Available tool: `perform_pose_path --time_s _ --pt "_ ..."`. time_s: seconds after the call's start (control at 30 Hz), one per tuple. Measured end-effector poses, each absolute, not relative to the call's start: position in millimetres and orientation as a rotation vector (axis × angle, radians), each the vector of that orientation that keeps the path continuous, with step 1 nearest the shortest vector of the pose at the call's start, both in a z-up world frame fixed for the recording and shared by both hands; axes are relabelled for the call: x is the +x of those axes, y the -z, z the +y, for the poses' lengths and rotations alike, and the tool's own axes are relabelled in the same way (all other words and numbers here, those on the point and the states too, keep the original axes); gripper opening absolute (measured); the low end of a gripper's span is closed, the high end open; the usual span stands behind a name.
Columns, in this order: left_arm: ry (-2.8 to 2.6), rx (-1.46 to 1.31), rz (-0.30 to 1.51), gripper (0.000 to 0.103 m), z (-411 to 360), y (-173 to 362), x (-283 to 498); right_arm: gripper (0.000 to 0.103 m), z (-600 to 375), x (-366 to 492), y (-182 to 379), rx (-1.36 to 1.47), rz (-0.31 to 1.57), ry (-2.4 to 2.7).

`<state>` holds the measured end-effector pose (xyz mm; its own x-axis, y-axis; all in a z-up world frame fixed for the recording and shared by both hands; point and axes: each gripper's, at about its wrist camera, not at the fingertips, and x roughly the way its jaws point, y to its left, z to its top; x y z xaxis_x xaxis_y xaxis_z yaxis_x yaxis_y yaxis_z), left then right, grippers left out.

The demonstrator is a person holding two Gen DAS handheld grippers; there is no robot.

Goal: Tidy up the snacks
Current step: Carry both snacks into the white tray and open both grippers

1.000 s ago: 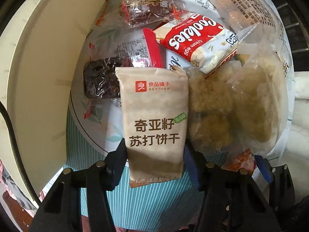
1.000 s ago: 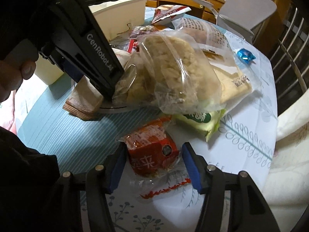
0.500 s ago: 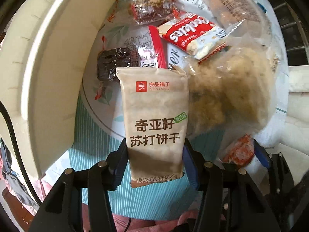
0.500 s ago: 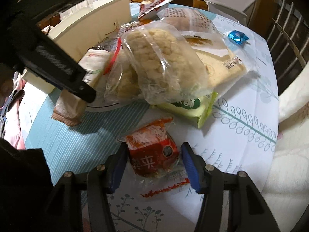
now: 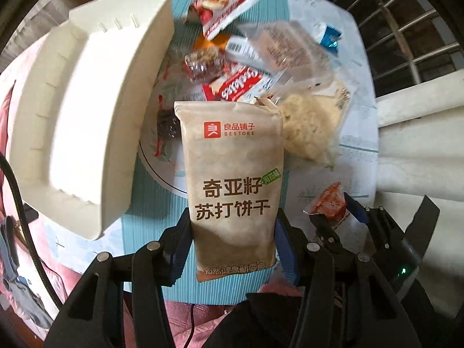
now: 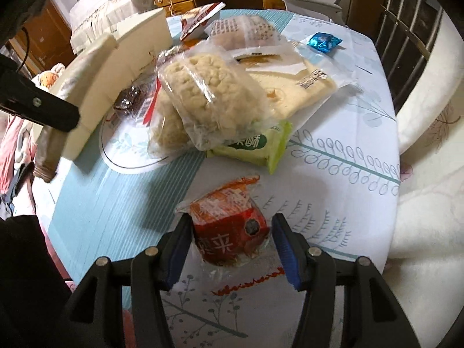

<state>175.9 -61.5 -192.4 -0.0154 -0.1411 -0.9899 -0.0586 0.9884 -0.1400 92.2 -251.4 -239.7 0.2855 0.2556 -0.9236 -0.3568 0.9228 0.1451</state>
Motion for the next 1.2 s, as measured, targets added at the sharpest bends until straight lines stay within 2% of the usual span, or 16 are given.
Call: perform_pose_path --time_s 0.4,0.8,1.2 --pt "0.197 -0.147 1.447 0.052 -43 115 156 0.055 -245 79 196 -0.048 1.121 -0.369" --pt "0.316 -0.112 1.382 0.052 5 94 148 0.055 -211 65 145 0.053 1.054 -0.258" --pt "0.37 -0.061 1.307 0.052 87 80 146 0.055 -134 60 121 0.222 0.984 -0.206"
